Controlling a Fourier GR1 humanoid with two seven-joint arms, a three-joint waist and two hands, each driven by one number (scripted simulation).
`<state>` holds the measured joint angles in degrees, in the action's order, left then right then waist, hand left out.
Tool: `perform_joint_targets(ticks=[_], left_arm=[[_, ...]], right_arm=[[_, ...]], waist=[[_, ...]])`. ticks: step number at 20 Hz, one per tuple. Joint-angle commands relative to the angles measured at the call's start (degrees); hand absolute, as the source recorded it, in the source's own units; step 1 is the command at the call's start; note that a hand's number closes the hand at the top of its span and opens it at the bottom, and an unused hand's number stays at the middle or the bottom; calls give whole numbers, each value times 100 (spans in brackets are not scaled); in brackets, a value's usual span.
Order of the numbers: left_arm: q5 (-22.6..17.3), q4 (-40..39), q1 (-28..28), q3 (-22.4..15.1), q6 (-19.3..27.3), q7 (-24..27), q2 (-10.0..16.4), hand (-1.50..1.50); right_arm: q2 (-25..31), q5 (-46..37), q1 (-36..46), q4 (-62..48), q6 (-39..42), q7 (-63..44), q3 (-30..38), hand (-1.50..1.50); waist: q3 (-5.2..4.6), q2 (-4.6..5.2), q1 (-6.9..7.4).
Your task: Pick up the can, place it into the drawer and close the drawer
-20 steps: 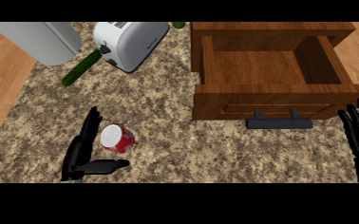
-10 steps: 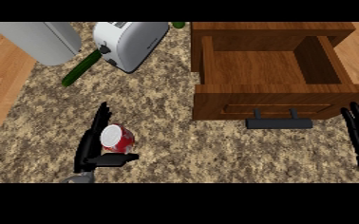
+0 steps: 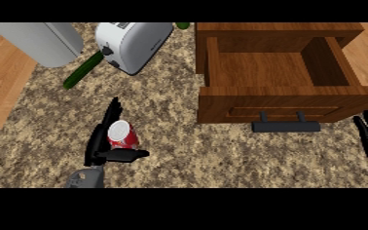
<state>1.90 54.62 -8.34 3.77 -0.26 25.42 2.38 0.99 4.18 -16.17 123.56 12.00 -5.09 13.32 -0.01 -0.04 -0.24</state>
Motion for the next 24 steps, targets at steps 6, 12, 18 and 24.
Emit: perform_joint_targets(ticks=[6,12,18,24], left_arm=[[-163,14,-203,-118,-136,181,-206,150],[-395,477,-279,-219,-345,-399,-171,150],[-758,1046,-163,-260,-226,-559,-13,150],[-1137,917,-712,526,102,-700,364,150]], right_arm=[[-75,139,-169,92,128,122,145,-150],[-45,84,-11,121,-7,-111,72,-150],[121,286,377,214,-75,-553,216,-150],[-49,190,-272,54,223,253,238,-150]], waist=[[1,-2,-3],[1,-2,6],[0,1,24],[1,2,-9]])
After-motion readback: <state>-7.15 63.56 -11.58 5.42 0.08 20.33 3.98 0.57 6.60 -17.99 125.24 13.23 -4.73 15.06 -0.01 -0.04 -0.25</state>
